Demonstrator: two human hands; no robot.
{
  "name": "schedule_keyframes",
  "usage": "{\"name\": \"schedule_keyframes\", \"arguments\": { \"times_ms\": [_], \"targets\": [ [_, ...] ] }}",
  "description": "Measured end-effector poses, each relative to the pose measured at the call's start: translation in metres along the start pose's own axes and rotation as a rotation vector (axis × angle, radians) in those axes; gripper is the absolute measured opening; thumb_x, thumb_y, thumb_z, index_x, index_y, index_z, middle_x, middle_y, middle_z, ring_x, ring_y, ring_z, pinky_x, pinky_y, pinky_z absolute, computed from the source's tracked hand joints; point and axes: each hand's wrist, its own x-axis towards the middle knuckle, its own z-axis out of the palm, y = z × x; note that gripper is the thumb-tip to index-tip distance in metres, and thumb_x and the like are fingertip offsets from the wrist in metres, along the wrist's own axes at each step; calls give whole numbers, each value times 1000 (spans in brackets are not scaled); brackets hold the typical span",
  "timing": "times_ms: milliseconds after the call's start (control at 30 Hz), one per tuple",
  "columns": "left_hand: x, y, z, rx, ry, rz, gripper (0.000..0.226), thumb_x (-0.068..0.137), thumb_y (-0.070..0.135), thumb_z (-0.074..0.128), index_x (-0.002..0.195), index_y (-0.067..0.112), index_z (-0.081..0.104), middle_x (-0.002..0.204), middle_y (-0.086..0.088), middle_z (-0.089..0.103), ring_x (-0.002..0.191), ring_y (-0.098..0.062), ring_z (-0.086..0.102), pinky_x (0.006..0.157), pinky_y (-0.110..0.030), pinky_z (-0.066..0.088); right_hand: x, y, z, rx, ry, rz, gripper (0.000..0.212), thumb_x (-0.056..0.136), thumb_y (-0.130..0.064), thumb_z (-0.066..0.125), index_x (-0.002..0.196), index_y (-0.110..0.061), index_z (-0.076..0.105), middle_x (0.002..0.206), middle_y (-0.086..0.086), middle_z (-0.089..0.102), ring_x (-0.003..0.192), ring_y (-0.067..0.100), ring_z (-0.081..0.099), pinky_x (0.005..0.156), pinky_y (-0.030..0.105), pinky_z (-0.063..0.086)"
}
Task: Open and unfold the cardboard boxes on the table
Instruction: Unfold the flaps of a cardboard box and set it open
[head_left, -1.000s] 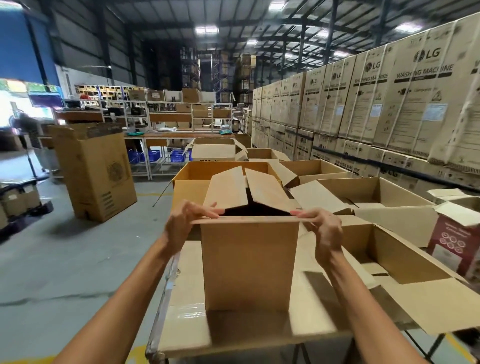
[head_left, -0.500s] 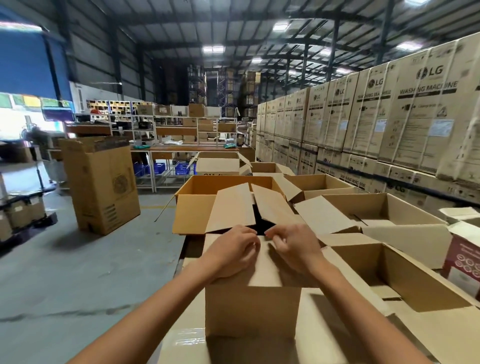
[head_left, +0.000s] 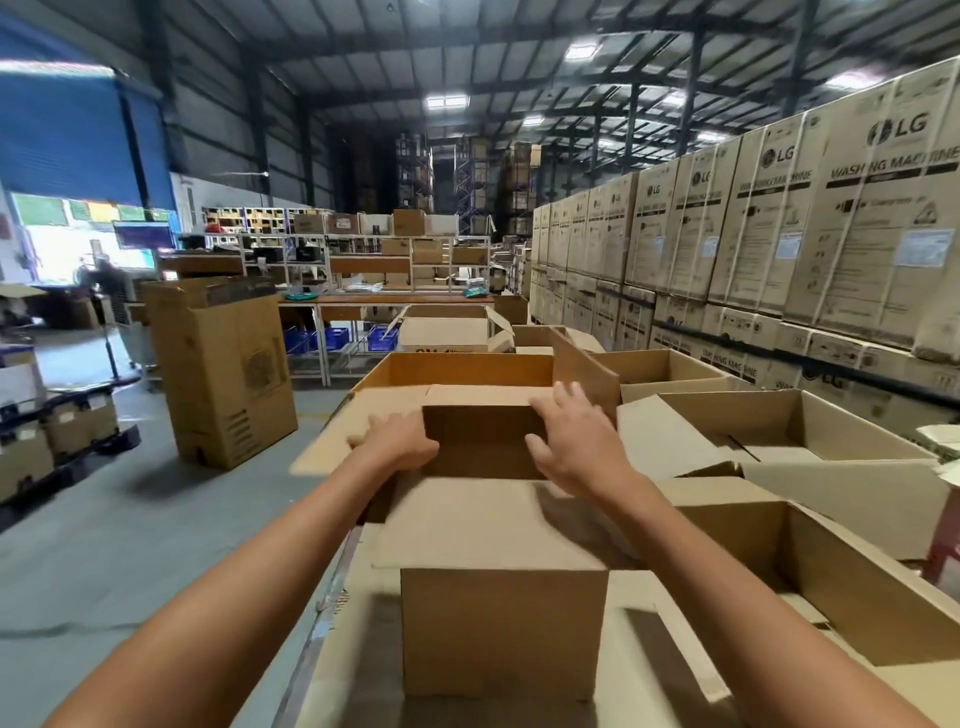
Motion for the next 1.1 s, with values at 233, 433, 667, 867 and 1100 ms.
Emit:
{"name": "schedule_keyframes", "arguments": {
  "times_ms": [233, 433, 667, 867, 1100],
  "targets": [
    [2, -10, 18, -404, -126, -18, 69, 91, -2, 55, 152, 16, 30, 141, -14, 49, 124, -29, 51, 96, -37, 47, -2, 45, 26, 272, -327, 377, 54, 91, -46, 59, 139, -23, 47, 140, 8, 55, 124, 31, 55, 99, 44, 48],
    [-11, -13, 13, -449, -148, -22, 76, 93, -8, 43, 157, 24, 17, 144, -16, 45, 116, -25, 53, 86, -37, 55, -10, 57, 29, 323, -351, 313, 63, 96, -37, 59, 150, -20, 30, 147, 6, 50, 125, 26, 57, 97, 40, 52],
    [-12, -13, -1, -246, -321, -48, 76, 100, 1, 41, 158, 24, -2, 149, -14, 40, 113, -24, 52, 71, -27, 53, 10, 74, 19, 242, -397, 238, 64, 94, -49, 62, 148, -29, 34, 139, -2, 55, 104, 14, 63, 65, 19, 49],
    [25, -18, 8, 21, -251, 80, 75, 101, 24, 51, 159, 26, 3, 164, -7, 18, 146, -28, 29, 114, -41, 34, 48, 80, 32, 81, -440, 148, 29, 95, -49, 60, 111, -25, 61, 109, -5, 62, 92, 10, 62, 82, 26, 58],
    [85, -5, 18, 294, -160, 283, 62, 99, 44, 50, 155, 28, 26, 158, -10, 27, 144, -29, 27, 117, -44, 31, 113, 75, 61, -39, -503, -14, 54, 99, -44, 56, 146, -20, 49, 146, 3, 51, 132, 22, 51, 105, 34, 47]
  ]
}}
